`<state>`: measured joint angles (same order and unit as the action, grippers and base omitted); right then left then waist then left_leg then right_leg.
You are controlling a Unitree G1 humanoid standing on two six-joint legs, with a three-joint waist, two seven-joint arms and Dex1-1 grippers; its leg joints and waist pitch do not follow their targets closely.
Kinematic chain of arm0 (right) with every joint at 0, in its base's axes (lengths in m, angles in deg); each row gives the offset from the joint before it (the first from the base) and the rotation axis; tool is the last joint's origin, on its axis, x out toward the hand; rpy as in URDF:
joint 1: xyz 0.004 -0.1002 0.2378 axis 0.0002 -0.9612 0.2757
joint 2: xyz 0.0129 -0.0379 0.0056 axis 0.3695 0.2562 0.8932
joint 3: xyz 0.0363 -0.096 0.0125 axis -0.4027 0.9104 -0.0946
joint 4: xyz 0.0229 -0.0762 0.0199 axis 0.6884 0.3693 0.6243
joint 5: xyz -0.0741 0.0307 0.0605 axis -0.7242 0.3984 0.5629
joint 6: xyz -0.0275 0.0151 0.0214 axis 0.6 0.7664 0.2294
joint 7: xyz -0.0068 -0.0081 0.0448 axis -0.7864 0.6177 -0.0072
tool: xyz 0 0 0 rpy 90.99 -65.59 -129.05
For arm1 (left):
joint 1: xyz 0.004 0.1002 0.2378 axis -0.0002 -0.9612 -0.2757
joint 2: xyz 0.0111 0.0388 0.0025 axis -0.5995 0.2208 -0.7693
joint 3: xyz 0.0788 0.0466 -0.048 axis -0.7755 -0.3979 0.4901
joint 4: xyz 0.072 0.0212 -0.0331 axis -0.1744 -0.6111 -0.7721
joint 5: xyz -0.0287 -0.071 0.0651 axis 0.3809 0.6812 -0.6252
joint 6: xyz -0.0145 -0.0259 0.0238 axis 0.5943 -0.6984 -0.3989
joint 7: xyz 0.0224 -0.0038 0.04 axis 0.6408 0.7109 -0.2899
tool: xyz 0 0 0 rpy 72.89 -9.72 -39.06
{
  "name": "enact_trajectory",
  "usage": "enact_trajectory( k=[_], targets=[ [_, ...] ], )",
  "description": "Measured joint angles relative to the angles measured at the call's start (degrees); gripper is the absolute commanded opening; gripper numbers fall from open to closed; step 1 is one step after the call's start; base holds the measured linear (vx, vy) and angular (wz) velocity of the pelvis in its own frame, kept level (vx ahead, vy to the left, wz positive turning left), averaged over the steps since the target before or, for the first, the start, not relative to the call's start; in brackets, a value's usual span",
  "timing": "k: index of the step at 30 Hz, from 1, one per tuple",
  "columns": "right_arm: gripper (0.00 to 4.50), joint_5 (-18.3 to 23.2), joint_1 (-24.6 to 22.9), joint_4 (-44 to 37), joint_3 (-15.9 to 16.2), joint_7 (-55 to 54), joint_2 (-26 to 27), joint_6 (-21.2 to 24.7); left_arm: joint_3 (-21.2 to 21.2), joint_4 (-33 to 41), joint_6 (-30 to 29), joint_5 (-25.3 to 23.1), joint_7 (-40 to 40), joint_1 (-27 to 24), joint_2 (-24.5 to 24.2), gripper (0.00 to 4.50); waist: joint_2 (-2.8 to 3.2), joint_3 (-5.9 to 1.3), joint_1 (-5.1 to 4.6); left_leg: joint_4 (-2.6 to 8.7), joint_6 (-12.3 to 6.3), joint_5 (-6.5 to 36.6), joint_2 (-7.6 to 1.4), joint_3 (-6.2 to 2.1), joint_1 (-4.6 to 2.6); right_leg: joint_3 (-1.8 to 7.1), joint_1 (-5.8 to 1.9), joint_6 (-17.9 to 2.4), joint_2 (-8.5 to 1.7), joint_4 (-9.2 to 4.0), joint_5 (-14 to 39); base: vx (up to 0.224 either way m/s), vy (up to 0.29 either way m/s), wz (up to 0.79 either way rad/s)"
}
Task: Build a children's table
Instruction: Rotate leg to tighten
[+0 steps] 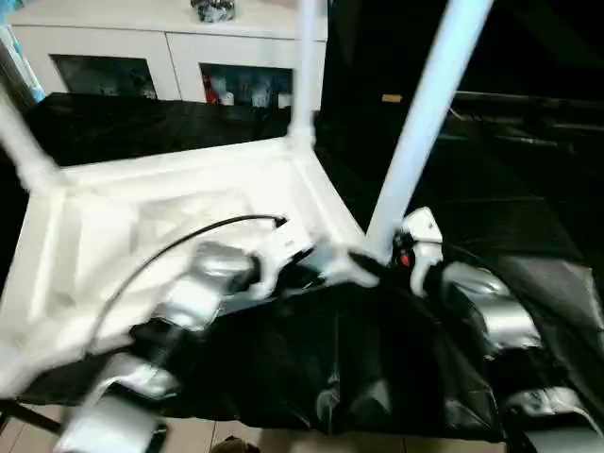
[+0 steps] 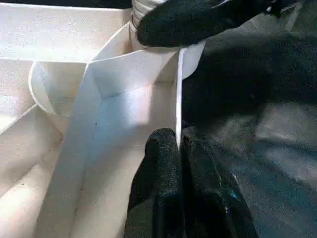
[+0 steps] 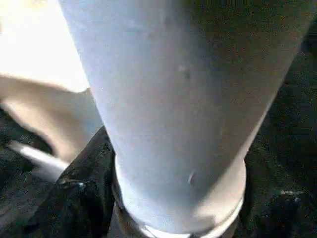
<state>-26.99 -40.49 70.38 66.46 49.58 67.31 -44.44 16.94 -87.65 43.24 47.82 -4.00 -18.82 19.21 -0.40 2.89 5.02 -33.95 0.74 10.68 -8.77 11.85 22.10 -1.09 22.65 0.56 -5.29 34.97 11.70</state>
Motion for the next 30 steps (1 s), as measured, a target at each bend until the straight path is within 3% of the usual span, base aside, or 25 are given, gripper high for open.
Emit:
enact_trajectory(
  k=[5,7,15,20,24,30],
  targets=[
    [2.76,-0.14,0.59,0.81,-1.01,-3.71,1.27,-0.34,0.62,-0.56,-0.32,-0.13,-2.92,0.09,1.74,0.00,0.17,-0.10,0.10,0.01,-0.01,0.00,0.00,0.00,0.01,-0.02,0.01,0.02,0.00,0.00,-0.01,0.000,0.000,0.00],
    [3.46,-0.11,0.58,1.04,-1.05,-3.72,1.35,-0.87,0.60,-0.51,-0.32,-0.16,-2.89,0.07,1.74,0.00,0.18,-0.10,0.07,0.01,-0.01,-0.01,0.00,0.00,0.02,-0.01,0.01,0.02,0.00,-0.02,-0.01,0.000,0.000,0.00],
    [4.05,0.27,-1.51,-1.82,0.84,3.33,-0.87,-1.48,0.32,2.16,0.76,0.30,1.17,-1.55,-0.87,0.00,0.27,-0.04,0.05,0.05,-0.01,0.00,-0.03,0.00,0.09,-0.03,0.09,0.07,0.02,-0.02,0.03,0.000,0.000,0.00],
    [4.05,1.27,-4.79,-6.77,3.49,13.11,-5.63,-1.70,-0.12,4.18,2.83,1.65,7.48,-3.22,-4.44,0.00,0.31,-0.01,0.13,0.07,-0.02,-0.01,-0.05,0.00,0.13,-0.05,0.14,0.08,0.03,-0.02,0.03,0.000,0.000,0.00],
    [4.05,2.93,-5.78,-8.40,3.77,18.30,-6.96,-1.34,-0.43,5.66,3.48,2.78,11.70,-4.15,-6.46,0.00,0.34,0.01,0.22,0.02,-0.02,-0.01,-0.05,0.02,0.18,-0.05,0.14,0.07,0.02,-0.02,0.02,0.000,0.000,0.00],
    [4.05,5.12,-7.55,-12.65,5.73,25.57,-10.38,0.88,-1.58,6.95,3.34,4.50,17.51,-4.67,-8.88,0.00,0.39,0.05,1.01,-0.01,-0.02,-0.01,-0.10,0.05,0.22,-0.08,0.18,0.07,0.02,0.00,0.03,0.000,0.000,0.00]
  ],
)
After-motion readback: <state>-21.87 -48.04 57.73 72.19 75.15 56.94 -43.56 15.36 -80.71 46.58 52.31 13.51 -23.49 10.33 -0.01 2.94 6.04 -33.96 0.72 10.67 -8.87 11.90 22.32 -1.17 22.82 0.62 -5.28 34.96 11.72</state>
